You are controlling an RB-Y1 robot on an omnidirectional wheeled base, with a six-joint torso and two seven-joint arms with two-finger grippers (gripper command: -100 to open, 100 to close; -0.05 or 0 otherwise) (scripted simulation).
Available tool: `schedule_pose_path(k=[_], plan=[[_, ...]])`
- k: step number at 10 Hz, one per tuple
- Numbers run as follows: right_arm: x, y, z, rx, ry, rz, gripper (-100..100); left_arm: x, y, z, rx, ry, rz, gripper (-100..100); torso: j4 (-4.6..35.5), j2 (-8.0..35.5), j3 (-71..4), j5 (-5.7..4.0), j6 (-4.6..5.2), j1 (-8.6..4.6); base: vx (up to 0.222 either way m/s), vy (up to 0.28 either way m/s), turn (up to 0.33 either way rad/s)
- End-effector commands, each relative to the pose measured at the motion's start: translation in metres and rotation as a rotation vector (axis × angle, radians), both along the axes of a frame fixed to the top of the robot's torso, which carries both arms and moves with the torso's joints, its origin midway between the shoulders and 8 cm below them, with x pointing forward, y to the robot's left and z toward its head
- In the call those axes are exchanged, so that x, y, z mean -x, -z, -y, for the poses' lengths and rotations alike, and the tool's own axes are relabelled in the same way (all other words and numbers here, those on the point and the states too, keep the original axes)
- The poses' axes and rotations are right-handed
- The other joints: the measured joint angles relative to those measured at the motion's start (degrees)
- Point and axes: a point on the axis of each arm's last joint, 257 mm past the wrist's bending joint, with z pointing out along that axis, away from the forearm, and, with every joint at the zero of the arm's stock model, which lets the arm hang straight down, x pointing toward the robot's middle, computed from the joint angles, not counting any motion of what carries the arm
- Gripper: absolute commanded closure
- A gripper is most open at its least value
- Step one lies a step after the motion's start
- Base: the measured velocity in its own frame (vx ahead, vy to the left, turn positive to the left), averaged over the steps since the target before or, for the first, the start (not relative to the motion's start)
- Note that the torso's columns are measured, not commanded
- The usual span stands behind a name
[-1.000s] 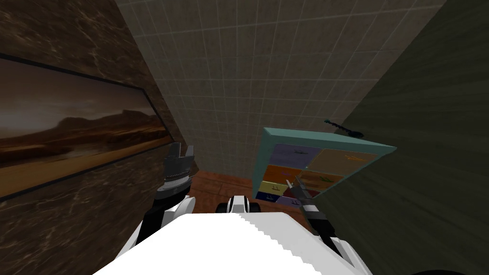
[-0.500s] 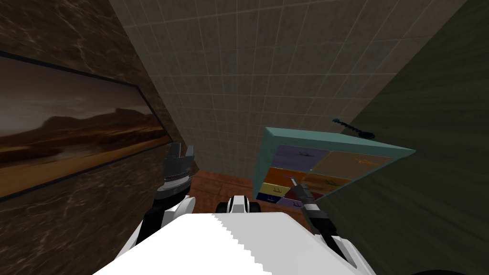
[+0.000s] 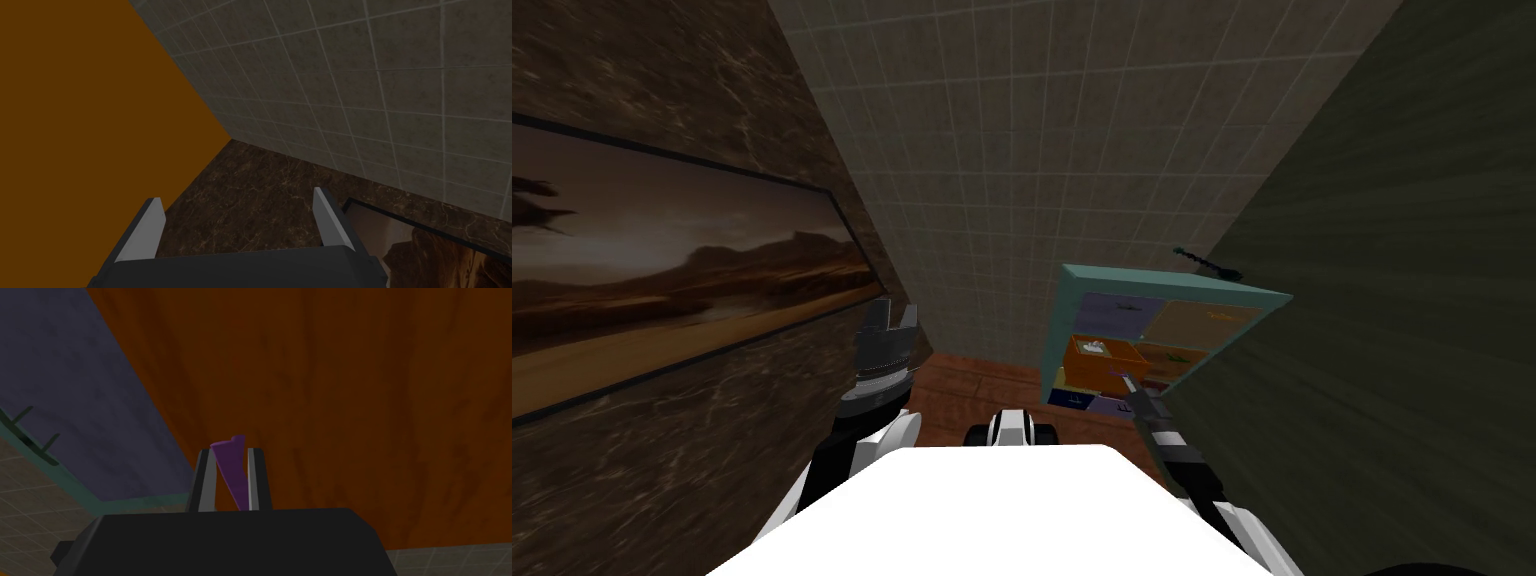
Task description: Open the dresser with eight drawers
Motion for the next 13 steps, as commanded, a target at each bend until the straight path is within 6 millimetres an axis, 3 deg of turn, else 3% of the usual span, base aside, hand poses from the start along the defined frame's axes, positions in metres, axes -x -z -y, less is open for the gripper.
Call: schedule_pose_path(k=[1, 2, 10, 11, 12, 13], plan=[[0.003, -0.002, -0.003, 0.000, -0.013, 0.002, 100, 0.000, 0.000, 0.000, 0.000, 0.000, 0.000, 0, 0.03, 0.16, 0.14, -0.06, 0.00, -0.05, -0.191, 0.021, -0.030], [0.002, -0.010, 0.010, -0.001, -0.006, -0.002, -100, 0.000, 0.000, 0.000, 0.000, 0.000, 0.000, 0, 0.05, 0.16, 0.14, -0.05, 0.01, -0.11, -0.104, 0.039, 0.006], [-0.005, -0.054, 0.050, -0.003, 0.001, -0.001, -100, 0.000, 0.000, 0.000, 0.000, 0.000, 0.000, 0, 0.12, 0.12, 0.09, 0.08, -0.01, -0.04, -0.003, 0.052, 0.014], [-0.001, -0.044, 0.045, -0.006, 0.003, -0.013, -100, 0.000, 0.000, 0.000, 0.000, 0.000, 0.000, 0, 0.21, 0.19, 0.09, 0.25, 0.04, 0.11, -0.002, 0.014, 0.001], [-0.001, -0.043, 0.046, -0.009, 0.006, -0.017, 0, 0.000, 0.000, 0.000, 0.000, 0.000, 0.000, 0, 0.15, 0.18, 0.11, 0.17, 0.02, 0.13, 0.000, 0.000, 0.000], [0.000, -0.041, 0.046, -0.010, 0.008, -0.021, 0, 0.000, 0.000, 0.000, 0.000, 0.000, 0.000, 0, 0.10, 0.13, 0.10, 0.10, 0.00, 0.08, 0.000, 0.000, 0.000]])
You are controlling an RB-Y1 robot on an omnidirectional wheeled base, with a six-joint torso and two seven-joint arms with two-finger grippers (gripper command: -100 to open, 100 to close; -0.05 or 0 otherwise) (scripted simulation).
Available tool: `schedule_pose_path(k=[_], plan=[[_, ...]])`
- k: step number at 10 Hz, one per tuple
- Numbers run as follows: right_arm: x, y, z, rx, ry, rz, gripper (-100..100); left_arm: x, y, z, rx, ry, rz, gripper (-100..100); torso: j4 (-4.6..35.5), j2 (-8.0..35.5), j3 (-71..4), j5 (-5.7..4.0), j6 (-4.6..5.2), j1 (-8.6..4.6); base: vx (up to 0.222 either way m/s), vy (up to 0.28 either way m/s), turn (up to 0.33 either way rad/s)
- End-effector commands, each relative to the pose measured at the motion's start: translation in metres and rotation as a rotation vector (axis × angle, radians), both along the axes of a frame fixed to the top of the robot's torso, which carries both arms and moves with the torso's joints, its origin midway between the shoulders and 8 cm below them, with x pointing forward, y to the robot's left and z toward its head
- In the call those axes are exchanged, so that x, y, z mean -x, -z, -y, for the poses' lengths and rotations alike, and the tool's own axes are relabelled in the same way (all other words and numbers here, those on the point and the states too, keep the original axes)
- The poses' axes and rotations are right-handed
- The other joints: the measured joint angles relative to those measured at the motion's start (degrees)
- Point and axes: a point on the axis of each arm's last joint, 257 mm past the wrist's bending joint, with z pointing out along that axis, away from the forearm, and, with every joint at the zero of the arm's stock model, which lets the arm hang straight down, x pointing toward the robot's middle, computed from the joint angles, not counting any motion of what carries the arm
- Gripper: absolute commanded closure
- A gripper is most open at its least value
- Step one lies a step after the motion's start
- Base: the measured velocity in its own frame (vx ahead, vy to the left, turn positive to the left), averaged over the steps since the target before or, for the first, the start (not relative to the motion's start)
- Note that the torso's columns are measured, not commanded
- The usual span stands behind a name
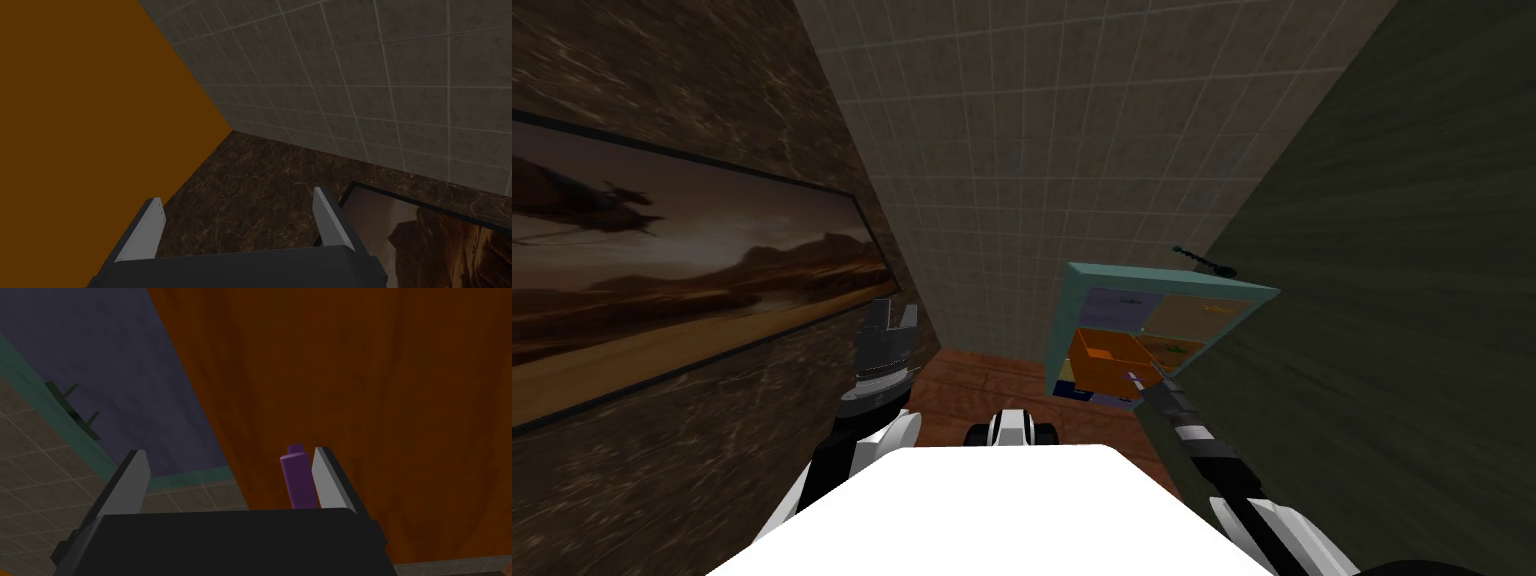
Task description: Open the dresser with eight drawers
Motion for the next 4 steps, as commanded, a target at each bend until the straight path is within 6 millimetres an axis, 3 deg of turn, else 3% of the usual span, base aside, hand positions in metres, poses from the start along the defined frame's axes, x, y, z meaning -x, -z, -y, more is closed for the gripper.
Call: schedule_pose_path(k=[1, 4], plan=[[0.0005, 0.0013, 0.0002, -0.001, 0.001, -0.003, 0, 0.0000, 0.0000, 0.0000, 0.000, 0.000, 0.000, 0, -0.04, -0.04, -0.02, -0.05, -0.01, -0.04, 0.000, 0.000, 0.000], [0.0014, 0.0037, 0.0007, -0.003, 0.004, -0.008, 0, 0.0000, 0.0000, 0.0000, 0.000, 0.000, 0.000, 0, -0.11, -0.12, -0.05, -0.14, -0.01, -0.12, 0.000, 0.000, 0.000]])
